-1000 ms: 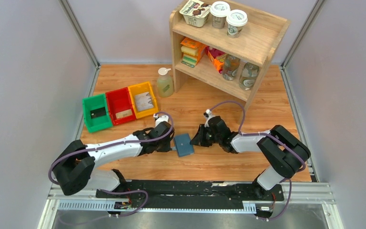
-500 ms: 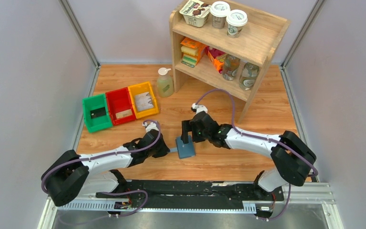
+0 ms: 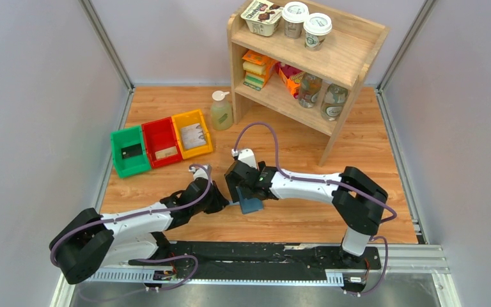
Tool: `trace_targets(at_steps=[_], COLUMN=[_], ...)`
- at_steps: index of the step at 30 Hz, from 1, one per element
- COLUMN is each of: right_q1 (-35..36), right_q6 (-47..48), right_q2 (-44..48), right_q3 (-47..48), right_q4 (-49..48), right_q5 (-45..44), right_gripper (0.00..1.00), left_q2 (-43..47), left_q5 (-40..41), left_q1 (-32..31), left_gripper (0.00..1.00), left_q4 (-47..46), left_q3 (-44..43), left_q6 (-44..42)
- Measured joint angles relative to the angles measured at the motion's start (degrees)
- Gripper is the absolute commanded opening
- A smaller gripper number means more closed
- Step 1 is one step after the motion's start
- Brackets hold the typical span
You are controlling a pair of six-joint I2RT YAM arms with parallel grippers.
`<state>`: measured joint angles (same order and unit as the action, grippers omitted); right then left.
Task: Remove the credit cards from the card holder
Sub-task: Open the card holder at the center of the board.
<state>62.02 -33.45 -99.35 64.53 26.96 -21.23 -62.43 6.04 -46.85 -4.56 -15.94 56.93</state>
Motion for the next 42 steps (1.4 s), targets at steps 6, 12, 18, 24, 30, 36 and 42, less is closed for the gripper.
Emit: trace_targets(at_steps=[6,12,18,24,30,36,42], right_q1=[0.9,1.0,0.7,-3.2,-8.9,-13.2,-14.4], right_q6=[-2.0,-2.8,-2.2,-0.9,0.5,1.4,2.6], right_q2=[-3.8,-5.2,-1.6,8.9,13.7,14.0,14.5], right_q3=[1.8,3.8,3.5,-1.9,-11.3,-18.2,-19.8], right_q4=[4.3,8.2,9.5,9.6,8.7,4.4,1.2], right_q5=[-1.8,-4.0,-4.6,-4.7,-2.3,2.6,5.5], right_gripper=[1.0,1.0,1.0,0.99,0.98,0.98,0.98], left_q2=[0.7,2.9,5.8,8.6,9.6,10.0,9.2], left_q5=[0.0,0.3,2.0,5.3,7.0,7.1,7.0], left_q1=[0.0,0.0,0.0,0.0,0.0,0.0,0.0], left_gripper=[0.0,0.0,0.0,0.0,0.0,0.0,0.0], left_q4=[-1.5,-0.8,3.3,9.1,14.1,17.1,18.2], left_q3=[0.3,0.3,0.3,0.0,-0.6,-2.2,-6.6], left_q6=[0.0,0.0,0.5,0.4,0.4,-0.5,-2.2])
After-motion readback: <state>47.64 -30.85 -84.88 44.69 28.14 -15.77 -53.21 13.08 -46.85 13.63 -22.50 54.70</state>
